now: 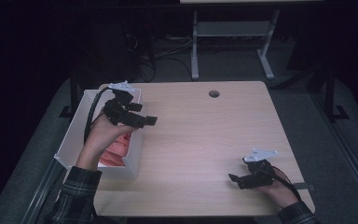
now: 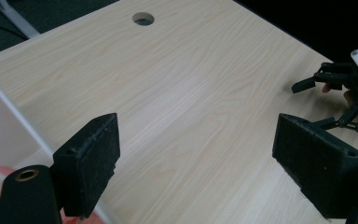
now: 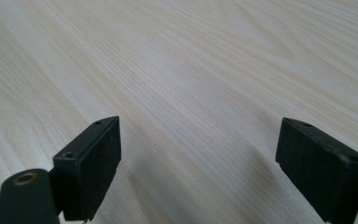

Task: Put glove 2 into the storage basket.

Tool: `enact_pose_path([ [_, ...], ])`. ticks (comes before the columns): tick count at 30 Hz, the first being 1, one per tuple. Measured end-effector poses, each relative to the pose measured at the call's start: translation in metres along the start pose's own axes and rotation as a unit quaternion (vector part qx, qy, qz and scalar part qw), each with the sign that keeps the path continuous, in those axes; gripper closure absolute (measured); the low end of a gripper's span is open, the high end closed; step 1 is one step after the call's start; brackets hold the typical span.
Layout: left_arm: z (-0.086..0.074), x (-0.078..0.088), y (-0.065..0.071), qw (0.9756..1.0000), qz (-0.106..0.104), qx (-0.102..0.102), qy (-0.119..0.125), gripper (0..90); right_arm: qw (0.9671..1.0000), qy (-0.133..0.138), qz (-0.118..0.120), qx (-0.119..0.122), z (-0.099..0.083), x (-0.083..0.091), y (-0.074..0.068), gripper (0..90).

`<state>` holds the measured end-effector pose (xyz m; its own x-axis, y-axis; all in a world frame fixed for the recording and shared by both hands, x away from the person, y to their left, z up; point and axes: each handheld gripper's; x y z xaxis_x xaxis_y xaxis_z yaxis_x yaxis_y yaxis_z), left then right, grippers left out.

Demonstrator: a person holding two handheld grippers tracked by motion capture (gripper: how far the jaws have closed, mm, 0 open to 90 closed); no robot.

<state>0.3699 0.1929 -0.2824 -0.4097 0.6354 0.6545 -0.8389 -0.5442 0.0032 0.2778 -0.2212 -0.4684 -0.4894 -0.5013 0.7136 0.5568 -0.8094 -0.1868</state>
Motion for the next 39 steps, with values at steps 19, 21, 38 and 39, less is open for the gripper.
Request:
enact_pose_path([
  [19, 0.005, -0.057, 0.056, 0.9985, -0.041, -0.037, -0.004, 15.0, 1.0, 0.004, -0.001, 0.004, 0.0, 0.0, 0.0, 13.8],
  [21, 0.003, -0.064, 0.061, 0.998, -0.045, -0.044, -0.006, 15.0, 1.0, 0.003, -0.002, 0.003, 0.0, 0.0, 0.0, 13.8],
  [38, -0.028, -0.106, 0.09, 0.9962, -0.056, -0.064, -0.017, 14.9, 1.0, 0.006, -0.002, 0.004, 0.0, 0.0, 0.0, 13.8],
  [39, -0.03, -0.109, 0.091, 0.9961, -0.059, -0.062, -0.019, 14.9, 1.0, 0.005, -0.002, 0.005, 0.0, 0.0, 0.0, 13.8],
])
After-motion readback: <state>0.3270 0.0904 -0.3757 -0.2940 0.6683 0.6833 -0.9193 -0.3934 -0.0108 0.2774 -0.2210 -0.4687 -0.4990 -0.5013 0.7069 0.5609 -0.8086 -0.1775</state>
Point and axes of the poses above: each handheld gripper's, and its own axes: x roughly backward along the jaws, z roughly out of its top, y roughly to its right, and after that the axes turned 11 degrees about -x, right-handed
